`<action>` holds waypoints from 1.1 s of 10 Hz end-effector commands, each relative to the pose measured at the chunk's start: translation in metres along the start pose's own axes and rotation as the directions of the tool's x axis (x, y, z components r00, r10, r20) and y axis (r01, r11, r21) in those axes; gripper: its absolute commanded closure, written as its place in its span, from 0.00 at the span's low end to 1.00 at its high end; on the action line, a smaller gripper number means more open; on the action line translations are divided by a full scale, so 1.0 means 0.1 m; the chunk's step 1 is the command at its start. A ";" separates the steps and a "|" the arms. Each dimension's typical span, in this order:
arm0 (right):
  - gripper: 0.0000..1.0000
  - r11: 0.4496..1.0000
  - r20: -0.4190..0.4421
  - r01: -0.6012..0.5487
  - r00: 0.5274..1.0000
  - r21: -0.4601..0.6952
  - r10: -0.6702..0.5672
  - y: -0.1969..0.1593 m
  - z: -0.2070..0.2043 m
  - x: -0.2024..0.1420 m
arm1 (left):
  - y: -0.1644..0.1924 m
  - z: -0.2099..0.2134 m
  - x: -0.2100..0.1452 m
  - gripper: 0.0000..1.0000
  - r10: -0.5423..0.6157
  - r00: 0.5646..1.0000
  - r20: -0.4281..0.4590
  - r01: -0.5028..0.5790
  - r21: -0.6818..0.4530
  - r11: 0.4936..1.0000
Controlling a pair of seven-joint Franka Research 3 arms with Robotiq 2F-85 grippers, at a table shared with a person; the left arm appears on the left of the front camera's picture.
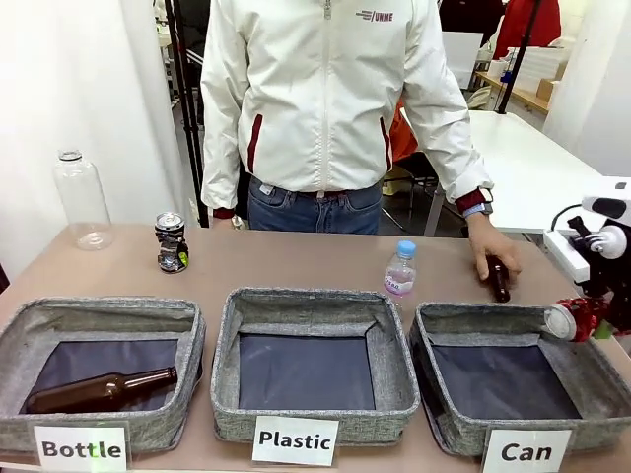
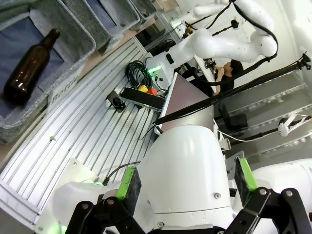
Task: Sort the can waste into the basket.
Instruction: Pick up the can waste from the table and place it in the right Fabric basket.
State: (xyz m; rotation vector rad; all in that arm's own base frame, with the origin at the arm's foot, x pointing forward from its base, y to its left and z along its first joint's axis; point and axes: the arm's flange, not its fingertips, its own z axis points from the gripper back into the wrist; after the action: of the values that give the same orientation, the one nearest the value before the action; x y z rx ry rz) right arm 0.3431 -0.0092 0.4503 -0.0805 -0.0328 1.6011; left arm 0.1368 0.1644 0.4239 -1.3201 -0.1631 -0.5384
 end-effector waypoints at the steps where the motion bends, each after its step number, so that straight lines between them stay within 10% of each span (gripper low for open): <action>1: 1.00 1.000 -0.011 -0.016 1.000 0.004 0.016 0.29 -0.24 0.01 | 0.00 0.00 -0.05 0.00 -0.013 1.000 -0.005 0.013 -0.002 1.000; 5: 1.00 0.997 -0.013 -0.072 0.997 -0.028 0.072 0.27 -0.28 0.01 | 0.00 0.00 -0.05 0.00 -0.013 1.000 -0.005 0.013 -0.002 1.000; 6: 0.25 0.996 -0.028 -0.079 0.997 -0.034 0.078 0.26 -0.26 0.03 | 0.00 0.00 -0.05 0.00 -0.013 1.000 -0.005 0.013 -0.002 1.000; 8: 0.00 0.996 -0.033 -0.090 0.995 -0.022 0.090 0.22 -0.23 0.06 | 0.00 0.00 -0.05 0.00 -0.013 1.000 -0.005 0.013 -0.002 1.000; 11: 0.00 0.994 -0.029 -0.109 0.994 -0.032 0.108 0.16 -0.22 0.09 | 0.00 0.00 -0.05 0.00 -0.013 1.000 -0.005 0.013 -0.002 1.000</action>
State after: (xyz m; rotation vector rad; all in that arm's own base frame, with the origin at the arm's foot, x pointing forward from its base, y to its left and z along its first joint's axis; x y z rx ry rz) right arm 0.3457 0.0014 0.4467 -0.1028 -0.0175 1.6804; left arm 0.1371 0.1646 0.4231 -1.3223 -0.1627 -0.5378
